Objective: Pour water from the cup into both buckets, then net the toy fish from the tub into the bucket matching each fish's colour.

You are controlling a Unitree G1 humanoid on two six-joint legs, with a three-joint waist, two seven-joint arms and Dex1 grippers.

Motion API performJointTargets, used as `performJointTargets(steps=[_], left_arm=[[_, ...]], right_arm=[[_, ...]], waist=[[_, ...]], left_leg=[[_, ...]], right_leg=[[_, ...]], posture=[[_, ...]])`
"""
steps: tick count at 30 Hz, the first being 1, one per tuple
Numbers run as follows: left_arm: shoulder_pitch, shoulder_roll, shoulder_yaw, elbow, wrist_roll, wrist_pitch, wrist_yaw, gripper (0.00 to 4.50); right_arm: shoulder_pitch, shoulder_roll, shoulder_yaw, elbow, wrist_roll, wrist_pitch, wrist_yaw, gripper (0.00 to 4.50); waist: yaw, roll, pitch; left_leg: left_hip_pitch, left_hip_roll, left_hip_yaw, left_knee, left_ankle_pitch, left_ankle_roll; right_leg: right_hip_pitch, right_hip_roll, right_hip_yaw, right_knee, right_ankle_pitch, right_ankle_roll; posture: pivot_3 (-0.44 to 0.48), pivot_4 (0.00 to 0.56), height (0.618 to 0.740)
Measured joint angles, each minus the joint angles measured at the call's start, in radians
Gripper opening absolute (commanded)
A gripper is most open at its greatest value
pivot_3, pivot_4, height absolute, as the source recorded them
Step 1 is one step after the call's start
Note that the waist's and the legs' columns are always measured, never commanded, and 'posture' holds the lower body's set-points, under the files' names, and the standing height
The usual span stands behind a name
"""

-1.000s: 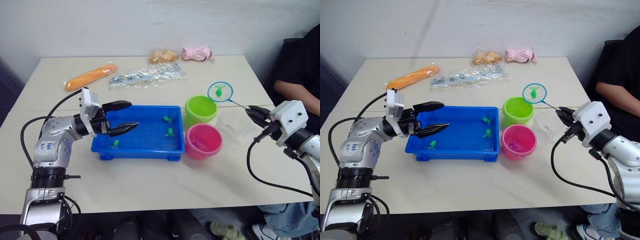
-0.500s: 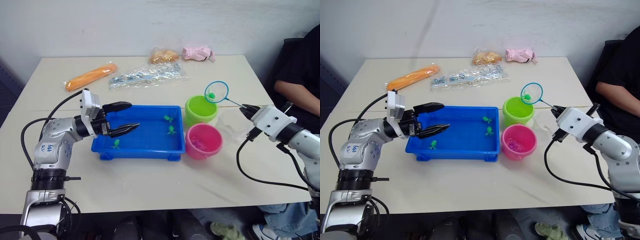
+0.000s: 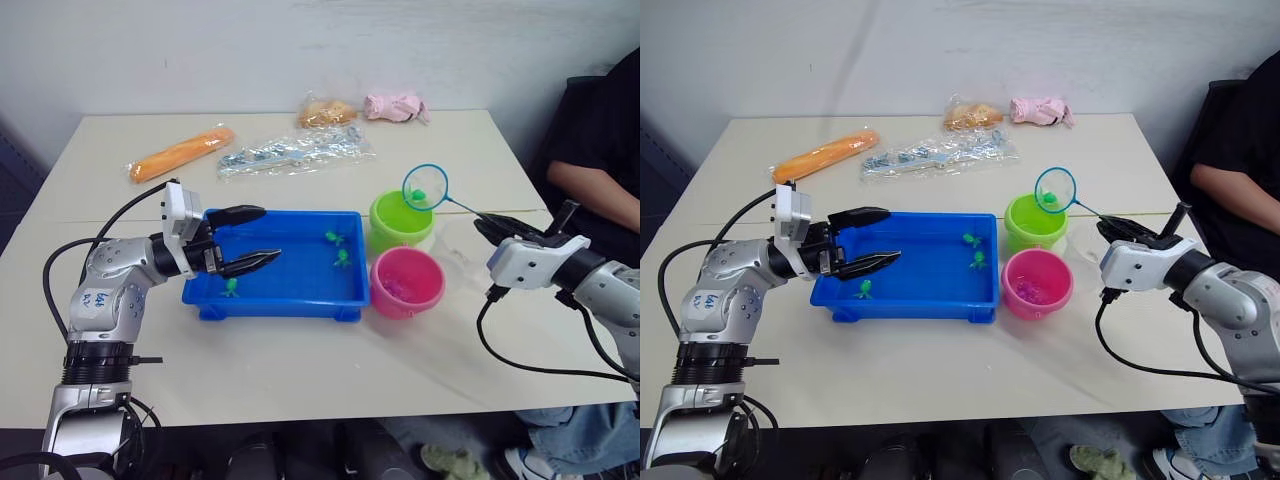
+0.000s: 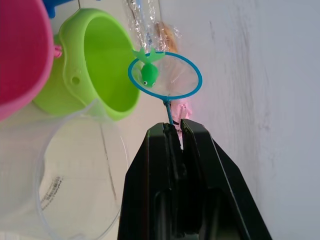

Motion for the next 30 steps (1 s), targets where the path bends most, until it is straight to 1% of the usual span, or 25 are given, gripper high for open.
performJointTargets(steps=[1, 3, 12, 17, 21, 22, 23, 26, 27, 30], left_arm=[[0.000, -0.001, 0.000, 0.000, 0.000, 0.000, 0.000, 4.44], [0.000, -0.004, 0.000, 0.000, 0.000, -0.001, 0.000, 4.44], [-0.022, -0.027, -0.001, 0.036, 0.001, -0.030, -0.001, 4.44], [-0.024, -0.033, -0.002, 0.039, 0.005, -0.045, -0.003, 4.44], [-0.026, -0.034, -0.003, 0.043, 0.006, -0.051, -0.005, 4.44], [-0.026, -0.034, -0.003, 0.044, 0.007, -0.051, -0.006, 4.44], [-0.026, -0.032, -0.002, 0.044, 0.007, -0.051, -0.007, 4.44], [-0.021, -0.019, -0.001, 0.045, 0.007, -0.051, -0.015, 4.44], [-0.014, -0.009, 0.004, 0.044, 0.007, -0.052, -0.019, 4.44], [0.014, 0.017, 0.023, 0.045, 0.005, -0.054, -0.030, 4.44]], right_arm=[[0.000, -0.018, 0.009, 0.011, -0.037, -0.031, -0.017, 0.00], [-0.003, -0.021, 0.015, 0.033, -0.087, -0.065, -0.058, 0.00], [-0.048, -0.043, 0.035, 0.100, -0.243, -0.184, -0.213, 0.00], [-0.053, -0.043, 0.038, 0.106, -0.275, -0.206, -0.271, 0.00], [-0.053, -0.047, 0.038, 0.109, -0.277, -0.210, -0.289, 0.00], [-0.050, -0.047, 0.038, 0.111, -0.257, -0.209, -0.285, 0.00], [-0.047, -0.038, 0.038, 0.112, -0.199, -0.194, -0.265, 0.00], [-0.043, 0.044, 0.032, 0.077, 0.105, -0.068, -0.133, 0.00], [-0.042, 0.070, 0.031, 0.042, 0.223, 0.004, -0.075, 0.00], [-0.048, 0.110, 0.023, -0.067, 0.466, 0.206, 0.015, 0.00]], waist=[[0.000, 0.000, 0.000], [-0.001, 0.000, 0.000], [-0.001, 0.000, 0.000], [-0.001, 0.000, 0.000], [-0.001, 0.000, 0.000], [-0.001, 0.000, 0.000], [-0.001, 0.000, 0.000], [-0.003, 0.000, 0.000], [-0.003, 0.000, 0.000], [-0.002, 0.000, 0.000]], left_leg=[[0.000, 0.000, 0.000, 0.000, 0.000, 0.000], [0.000, 0.000, 0.000, 0.000, 0.000, 0.000], [0.001, 0.000, 0.000, 0.001, 0.000, 0.000], [0.001, 0.000, 0.000, 0.001, 0.000, 0.000], [0.001, 0.000, 0.000, 0.001, 0.000, 0.000], [0.001, 0.000, 0.000, 0.001, 0.000, 0.000], [0.001, 0.000, 0.000, 0.001, 0.000, 0.000], [0.001, 0.000, 0.000, 0.002, 0.001, 0.000], [0.001, 0.000, 0.000, 0.001, 0.001, 0.000], [0.001, 0.001, 0.000, 0.002, 0.001, 0.000]], right_leg=[[0.000, 0.000, 0.000, 0.000, 0.000, 0.000], [0.000, 0.000, 0.000, 0.000, 0.000, 0.000], [0.000, 0.000, 0.000, 0.002, 0.000, 0.000], [0.000, 0.000, 0.000, 0.002, 0.000, 0.000], [0.000, 0.000, 0.000, 0.003, 0.000, 0.000], [0.000, 0.000, 0.000, 0.003, 0.000, 0.000], [0.000, 0.000, 0.000, 0.003, 0.000, 0.000], [0.000, 0.001, 0.000, 0.003, 0.000, 0.000], [0.000, 0.001, 0.000, 0.004, 0.000, 0.000], [0.000, 0.001, 0.000, 0.004, 0.000, 0.000]], posture=[[0.000, 0.150, 0.740], [0.000, 0.150, 0.740], [0.000, 0.150, 0.740], [0.000, 0.150, 0.740], [0.000, 0.150, 0.740], [0.000, 0.150, 0.740], [0.000, 0.150, 0.740], [0.000, 0.150, 0.740], [0.000, 0.150, 0.740], [0.000, 0.150, 0.740]])
